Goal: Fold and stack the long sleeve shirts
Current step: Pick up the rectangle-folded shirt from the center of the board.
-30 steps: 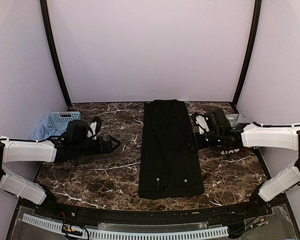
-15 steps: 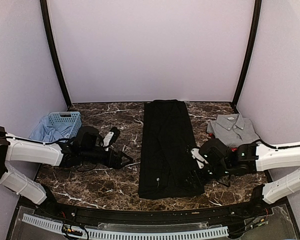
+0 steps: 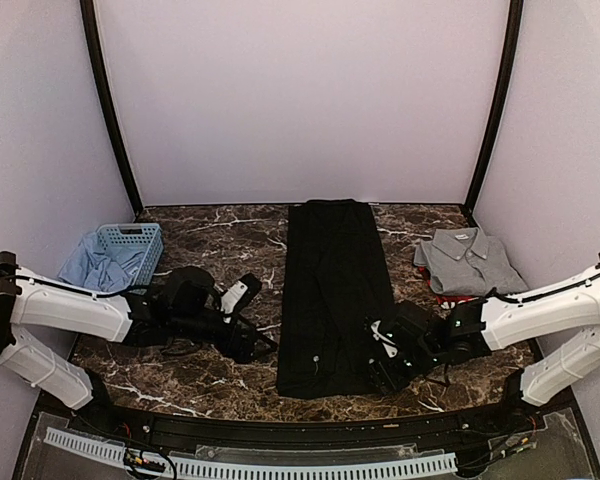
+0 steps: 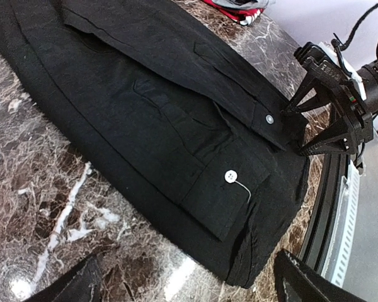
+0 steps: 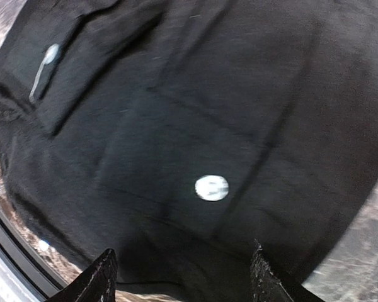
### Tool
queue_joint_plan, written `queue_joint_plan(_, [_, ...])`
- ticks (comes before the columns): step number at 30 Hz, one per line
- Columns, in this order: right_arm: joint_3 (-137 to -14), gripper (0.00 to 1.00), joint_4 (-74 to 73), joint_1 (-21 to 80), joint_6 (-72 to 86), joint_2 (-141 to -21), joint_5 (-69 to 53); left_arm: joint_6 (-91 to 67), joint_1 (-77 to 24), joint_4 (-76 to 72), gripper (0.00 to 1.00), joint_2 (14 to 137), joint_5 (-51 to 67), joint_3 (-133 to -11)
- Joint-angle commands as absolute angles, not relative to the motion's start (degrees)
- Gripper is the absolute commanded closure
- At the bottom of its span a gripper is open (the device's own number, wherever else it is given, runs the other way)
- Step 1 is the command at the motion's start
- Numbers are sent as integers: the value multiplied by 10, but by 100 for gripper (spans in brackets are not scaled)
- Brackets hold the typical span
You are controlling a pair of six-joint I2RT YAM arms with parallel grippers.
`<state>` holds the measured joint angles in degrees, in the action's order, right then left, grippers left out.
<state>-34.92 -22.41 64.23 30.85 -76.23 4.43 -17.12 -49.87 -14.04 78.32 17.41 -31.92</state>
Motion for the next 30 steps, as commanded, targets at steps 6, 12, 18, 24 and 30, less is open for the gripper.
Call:
queue_joint_plan(6, [-368,32,-160,704,317,-817,13,-54,-568,-154,8,788,150,-316])
queue_joint_plan(12, [-366,32,-153,705,320,-783,10,-30,-601,-154,8,813,152,-315])
queue_joint_plan(18, [-363,32,-163,704,329,-745,29,-8,-627,-135,8,852,129,-324])
queue_joint_plan(24, [-360,32,-168,694,333,-743,27,25,-657,-131,8,891,56,-341])
queue_joint_plan(30, [-356,32,-176,682,338,-739,21,50,-691,-116,16,946,-18,-373])
